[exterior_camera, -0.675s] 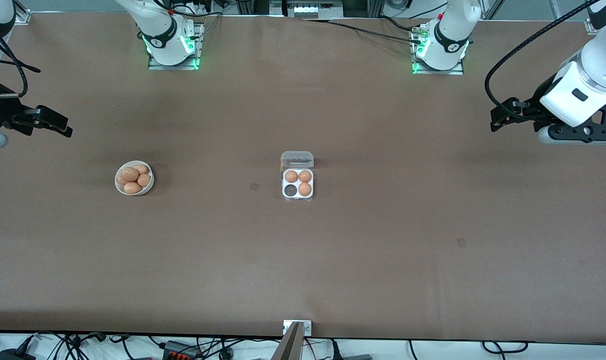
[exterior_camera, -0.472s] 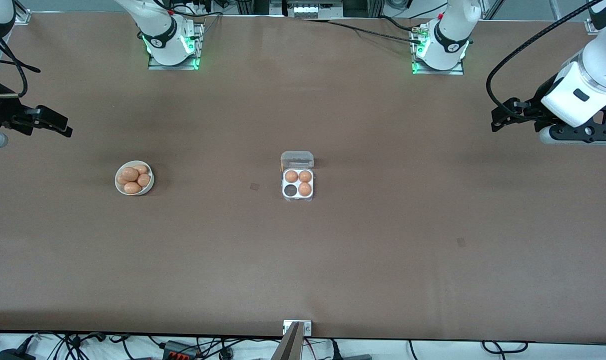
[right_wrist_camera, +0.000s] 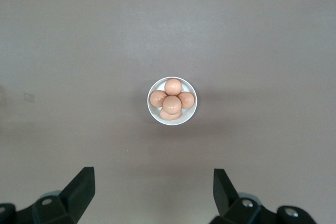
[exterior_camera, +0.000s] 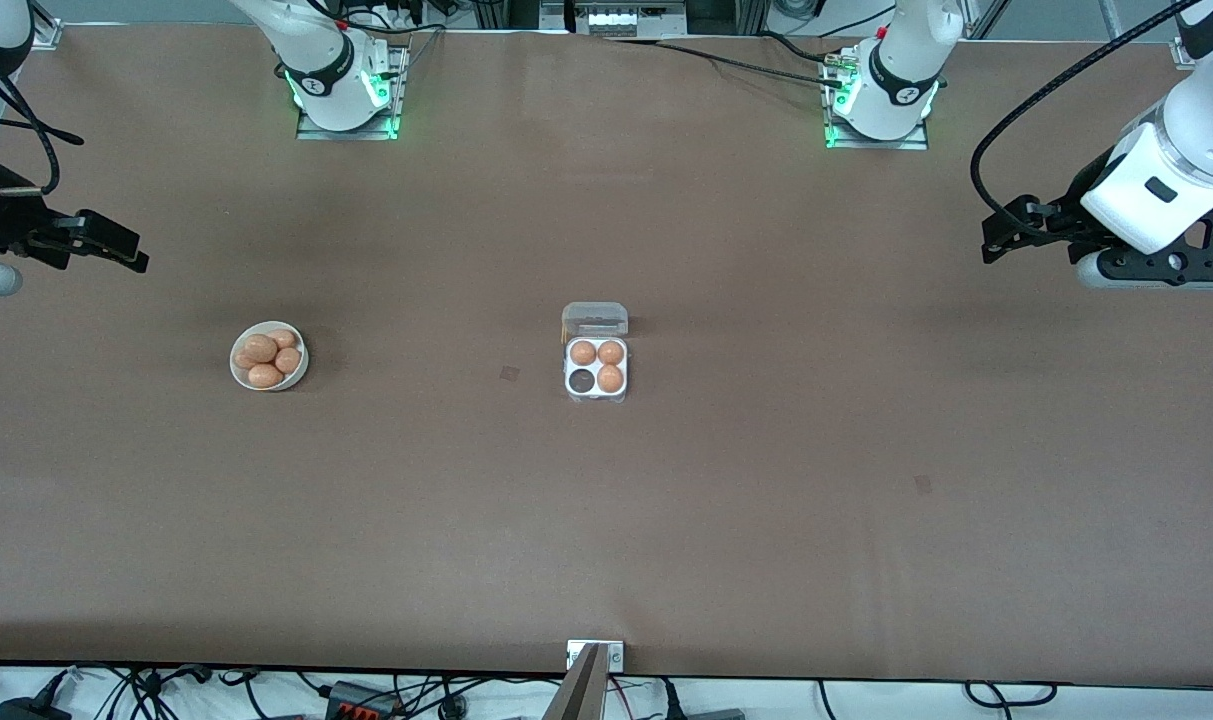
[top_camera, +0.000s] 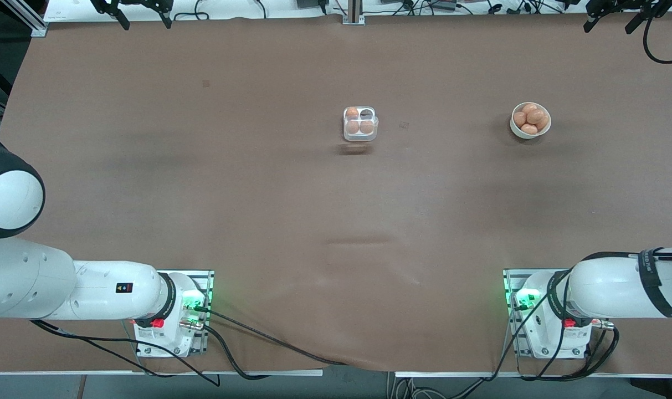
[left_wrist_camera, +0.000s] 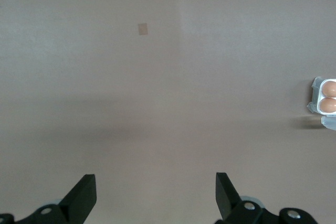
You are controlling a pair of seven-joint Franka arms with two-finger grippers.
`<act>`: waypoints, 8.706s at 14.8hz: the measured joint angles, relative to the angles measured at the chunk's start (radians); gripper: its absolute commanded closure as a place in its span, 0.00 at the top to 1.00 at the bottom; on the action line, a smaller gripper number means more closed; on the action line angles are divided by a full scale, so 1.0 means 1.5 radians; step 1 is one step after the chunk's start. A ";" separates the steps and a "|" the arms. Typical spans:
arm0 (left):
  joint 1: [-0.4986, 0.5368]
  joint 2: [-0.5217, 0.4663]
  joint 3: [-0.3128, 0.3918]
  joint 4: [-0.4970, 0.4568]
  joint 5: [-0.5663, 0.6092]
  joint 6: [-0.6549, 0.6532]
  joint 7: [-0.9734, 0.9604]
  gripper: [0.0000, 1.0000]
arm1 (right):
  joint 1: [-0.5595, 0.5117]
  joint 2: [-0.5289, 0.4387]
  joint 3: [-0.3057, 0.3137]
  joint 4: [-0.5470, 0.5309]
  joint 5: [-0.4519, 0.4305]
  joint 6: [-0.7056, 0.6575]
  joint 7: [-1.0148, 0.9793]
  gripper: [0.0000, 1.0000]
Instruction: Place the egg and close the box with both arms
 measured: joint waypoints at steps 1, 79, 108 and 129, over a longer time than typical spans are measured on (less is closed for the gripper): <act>0.000 0.000 0.000 0.000 0.000 0.000 0.000 1.00 | -0.001 0.001 -0.001 0.000 0.000 -0.001 0.000 1.00; 0.001 0.000 0.000 0.007 0.000 0.000 0.000 1.00 | 0.431 0.472 0.018 0.229 0.063 0.331 0.526 0.33; 0.001 0.000 0.000 0.007 0.000 0.000 0.000 1.00 | 0.472 0.542 0.015 0.232 0.096 0.363 0.540 0.70; 0.000 0.005 0.000 0.007 0.000 0.000 0.000 1.00 | 0.437 0.334 -0.068 0.262 -0.010 0.137 0.468 1.00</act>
